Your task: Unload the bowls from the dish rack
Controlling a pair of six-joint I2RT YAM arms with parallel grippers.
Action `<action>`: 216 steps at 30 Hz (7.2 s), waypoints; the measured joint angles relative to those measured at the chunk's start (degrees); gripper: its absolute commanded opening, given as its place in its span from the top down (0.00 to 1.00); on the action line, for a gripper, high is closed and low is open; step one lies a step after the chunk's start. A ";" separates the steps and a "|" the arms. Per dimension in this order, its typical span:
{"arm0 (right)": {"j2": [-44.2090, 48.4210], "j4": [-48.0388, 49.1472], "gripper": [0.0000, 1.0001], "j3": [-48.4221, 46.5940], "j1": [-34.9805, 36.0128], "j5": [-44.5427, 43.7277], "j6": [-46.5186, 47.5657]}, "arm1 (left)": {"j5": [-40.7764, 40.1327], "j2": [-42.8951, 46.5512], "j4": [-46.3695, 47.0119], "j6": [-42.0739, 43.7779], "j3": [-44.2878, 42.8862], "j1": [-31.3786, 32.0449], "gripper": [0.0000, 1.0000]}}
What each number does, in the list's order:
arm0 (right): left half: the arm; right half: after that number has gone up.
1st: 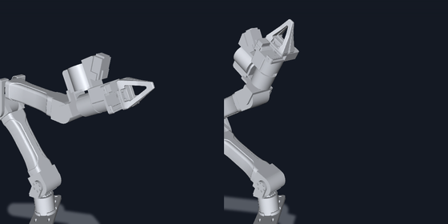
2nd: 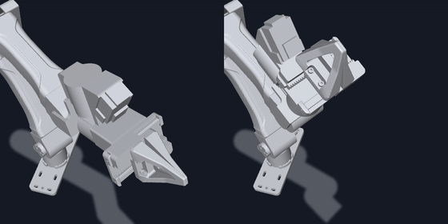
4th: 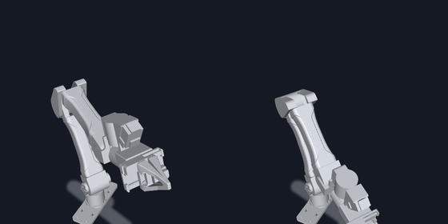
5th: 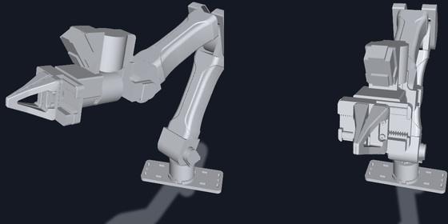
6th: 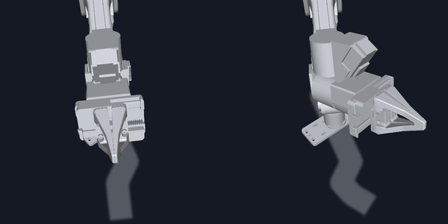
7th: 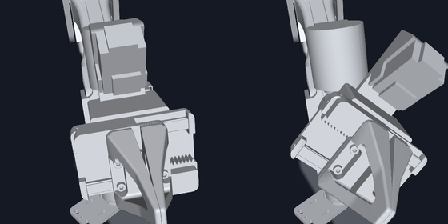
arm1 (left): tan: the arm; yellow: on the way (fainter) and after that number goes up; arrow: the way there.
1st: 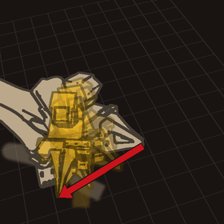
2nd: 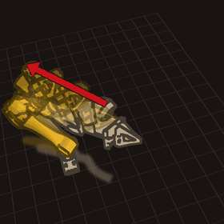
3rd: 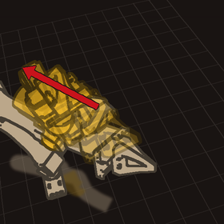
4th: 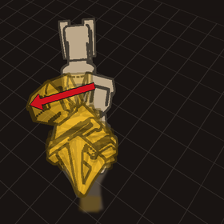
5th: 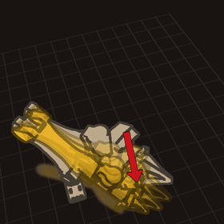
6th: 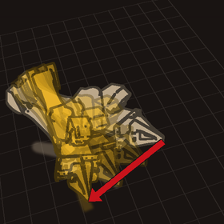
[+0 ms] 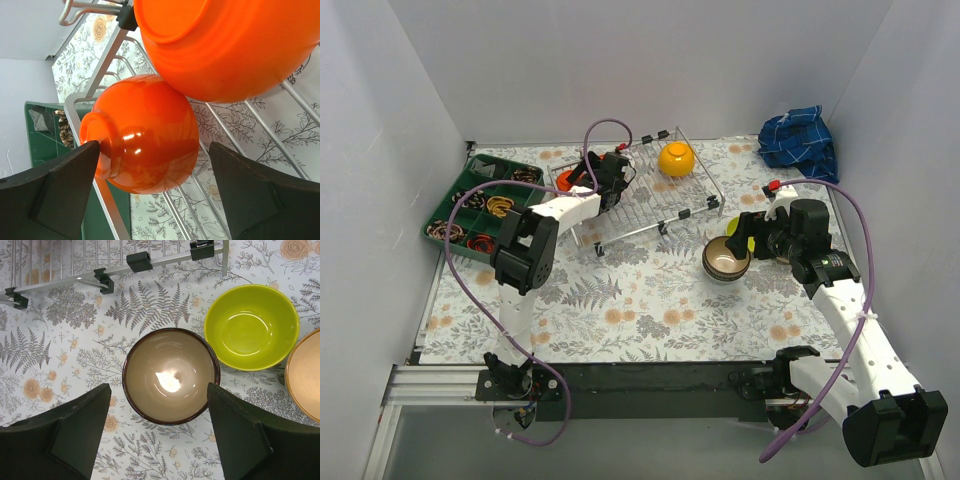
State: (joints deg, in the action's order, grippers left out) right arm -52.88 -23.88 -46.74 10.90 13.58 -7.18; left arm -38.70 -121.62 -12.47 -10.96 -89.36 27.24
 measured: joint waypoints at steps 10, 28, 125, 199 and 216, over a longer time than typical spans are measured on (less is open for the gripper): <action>0.00 0.02 0.15 0.02 0.00 0.07 -0.13 | -1.01 -0.11 0.59 -0.92 0.00 0.07 0.22; 0.63 0.07 0.16 0.48 0.00 0.55 -0.22 | -1.20 0.35 0.07 -2.01 -0.33 3.74 0.26; -0.42 1.49 0.17 1.20 0.00 7.02 -1.84 | -0.59 12.17 4.42 -1.14 2.91 5.25 0.68; -32.44 -7.45 0.99 -20.33 39.04 -3.80 7.63 | 7.87 59.08 -5.62 -50.36 25.86 5.49 0.02; -45.77 -11.15 0.52 -21.75 44.74 -21.64 6.73 | 3.76 60.65 -8.98 -44.65 27.93 5.49 0.02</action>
State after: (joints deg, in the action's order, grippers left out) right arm -98.65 -35.03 -68.49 55.64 -8.05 -0.45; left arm -34.94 -60.97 -21.45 -55.61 -61.43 32.73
